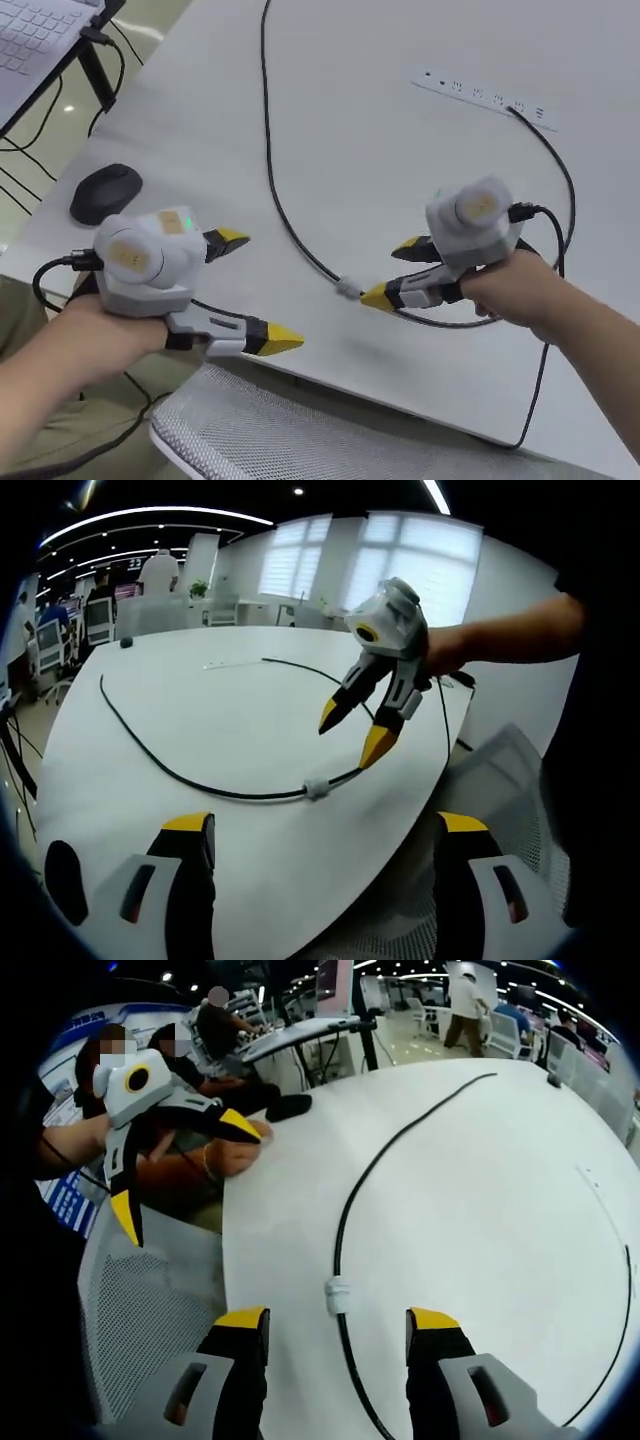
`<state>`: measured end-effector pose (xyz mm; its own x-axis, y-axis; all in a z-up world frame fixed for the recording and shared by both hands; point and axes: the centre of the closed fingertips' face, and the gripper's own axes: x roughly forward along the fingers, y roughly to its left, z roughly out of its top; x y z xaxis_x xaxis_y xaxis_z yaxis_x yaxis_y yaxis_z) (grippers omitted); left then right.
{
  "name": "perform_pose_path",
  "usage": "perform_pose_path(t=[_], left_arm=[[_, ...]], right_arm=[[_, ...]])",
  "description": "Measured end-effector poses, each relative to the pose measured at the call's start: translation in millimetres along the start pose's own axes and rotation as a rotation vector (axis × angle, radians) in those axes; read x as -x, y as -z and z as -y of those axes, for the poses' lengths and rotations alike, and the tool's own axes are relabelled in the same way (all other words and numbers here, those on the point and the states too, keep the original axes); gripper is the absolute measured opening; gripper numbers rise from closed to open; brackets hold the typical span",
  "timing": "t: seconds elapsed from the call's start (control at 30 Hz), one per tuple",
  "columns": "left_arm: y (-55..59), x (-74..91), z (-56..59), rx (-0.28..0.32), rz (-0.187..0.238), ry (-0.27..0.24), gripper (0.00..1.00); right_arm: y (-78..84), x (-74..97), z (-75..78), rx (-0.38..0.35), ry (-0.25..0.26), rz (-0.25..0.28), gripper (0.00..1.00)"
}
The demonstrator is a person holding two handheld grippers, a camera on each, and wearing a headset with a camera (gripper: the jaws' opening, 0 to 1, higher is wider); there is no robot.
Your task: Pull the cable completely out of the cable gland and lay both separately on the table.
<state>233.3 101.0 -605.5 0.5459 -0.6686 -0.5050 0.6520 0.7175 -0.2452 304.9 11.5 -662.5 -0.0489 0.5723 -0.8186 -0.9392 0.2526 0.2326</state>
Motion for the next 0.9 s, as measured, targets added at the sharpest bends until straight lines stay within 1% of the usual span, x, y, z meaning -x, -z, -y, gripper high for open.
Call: perform_pose_path(t=[0.07, 0.17, 0.27, 0.33, 0.43, 0.63, 0.9], left_arm=[[1.7, -1.1, 1.0, -0.002, -0.009, 0.004, 0.9], [2.7, -1.8, 2.1, 0.0, -0.011, 0.008, 0.9], [4.6, -1.9, 2.6, 0.004, -0.012, 0.008, 0.9], [6.9, -1.7, 2.9, 0.008, -0.017, 0.009, 0.9], [9.7, -0.5, 3.0, 0.008, -0.024, 0.009, 0.9], [13.0, 2.0, 1.1, 0.021, -0.024, 0.001, 0.9], [17.4, 1.3, 1.2, 0.031, -0.027, 0.003, 0.89]], right_arm=[[2.5, -4.1, 0.8, 0.003, -0.006, -0.015, 0.51], [6.9, -12.1, 1.8, 0.012, -0.016, -0.042, 0.48], [7.3, -16.7, 1.2, 0.003, -0.027, -0.047, 0.45], [7.1, -20.7, 0.2, -0.015, -0.035, -0.042, 0.44], [12.6, -27.3, 0.3, -0.019, -0.043, -0.056, 0.41], [14.1, -32.8, -3.2, 0.009, -0.048, -0.077, 0.35], [16.7, -39.4, -5.8, 0.016, -0.061, -0.098, 0.27]])
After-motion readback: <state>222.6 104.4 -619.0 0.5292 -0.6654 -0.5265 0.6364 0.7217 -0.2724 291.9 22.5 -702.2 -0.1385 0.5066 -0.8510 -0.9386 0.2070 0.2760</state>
